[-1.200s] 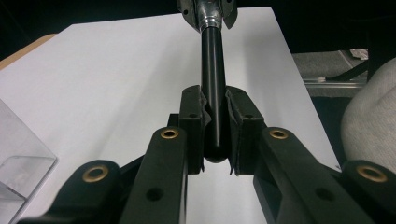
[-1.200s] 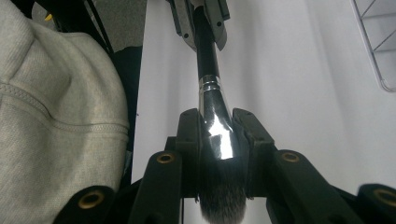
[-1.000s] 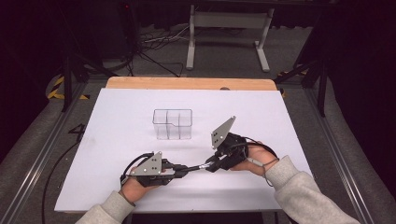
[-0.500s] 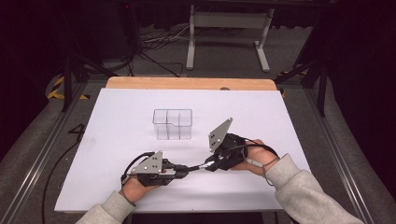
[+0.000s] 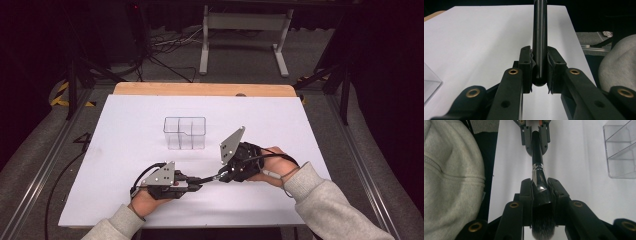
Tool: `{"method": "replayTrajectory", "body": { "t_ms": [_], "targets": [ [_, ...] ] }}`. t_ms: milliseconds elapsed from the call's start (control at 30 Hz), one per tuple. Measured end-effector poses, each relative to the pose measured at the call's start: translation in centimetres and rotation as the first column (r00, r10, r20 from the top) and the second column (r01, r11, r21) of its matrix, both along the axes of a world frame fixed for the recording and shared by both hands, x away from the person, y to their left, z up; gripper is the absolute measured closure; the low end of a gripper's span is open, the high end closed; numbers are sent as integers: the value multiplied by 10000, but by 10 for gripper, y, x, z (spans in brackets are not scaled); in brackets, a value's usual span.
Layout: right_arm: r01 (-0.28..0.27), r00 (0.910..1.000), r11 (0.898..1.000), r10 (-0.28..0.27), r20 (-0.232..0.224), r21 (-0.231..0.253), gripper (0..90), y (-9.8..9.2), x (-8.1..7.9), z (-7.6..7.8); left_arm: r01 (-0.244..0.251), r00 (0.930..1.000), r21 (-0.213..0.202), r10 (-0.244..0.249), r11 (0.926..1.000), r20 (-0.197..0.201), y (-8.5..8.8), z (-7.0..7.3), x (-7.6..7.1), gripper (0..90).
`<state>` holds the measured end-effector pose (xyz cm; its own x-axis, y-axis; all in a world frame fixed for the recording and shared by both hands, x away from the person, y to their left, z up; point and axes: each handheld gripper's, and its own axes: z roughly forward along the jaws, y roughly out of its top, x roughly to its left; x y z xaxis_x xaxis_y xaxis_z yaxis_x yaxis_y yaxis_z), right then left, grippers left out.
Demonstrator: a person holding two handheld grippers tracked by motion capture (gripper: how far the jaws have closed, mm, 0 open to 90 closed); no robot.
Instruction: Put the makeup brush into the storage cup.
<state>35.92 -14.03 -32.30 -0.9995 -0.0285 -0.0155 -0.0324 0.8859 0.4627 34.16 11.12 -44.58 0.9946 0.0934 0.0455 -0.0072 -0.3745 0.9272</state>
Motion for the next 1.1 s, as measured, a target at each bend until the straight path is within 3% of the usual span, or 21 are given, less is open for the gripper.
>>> {"method": "replayTrajectory", "body": {
  "t_ms": [633, 700, 800, 833, 1100],
  "targets": [
    [-323, 9987, 9959, 355, 372, -845, 765, 17, -3, 20, 68, 9989, -16, -68, 10000, -465, -2, 0, 2, 709],
    [-264, 9987, 9957, 301, 408, -882, 766, 19, -3, 21, 70, 9980, 103, -64, 9999, -631, -3, 0, 2, 686],
    [-334, 9983, 9942, 380, 435, -1021, 766, 21, -2, 25, 85, 9883, 477, -12, 9988, -1524, -6, 5, 6, 600],
    [-347, 9982, 9939, 396, 457, -1044, 767, 22, -2, 26, 130, 9864, 463, -52, 9988, -1643, -7, 6, 7, 576],
    [-579, 9975, 9840, 640, 311, -1683, 767, 31, -1, 22, 290, 9890, 571, -204, 9979, -1462, -11, 21, 10, 549]
  ]
}}
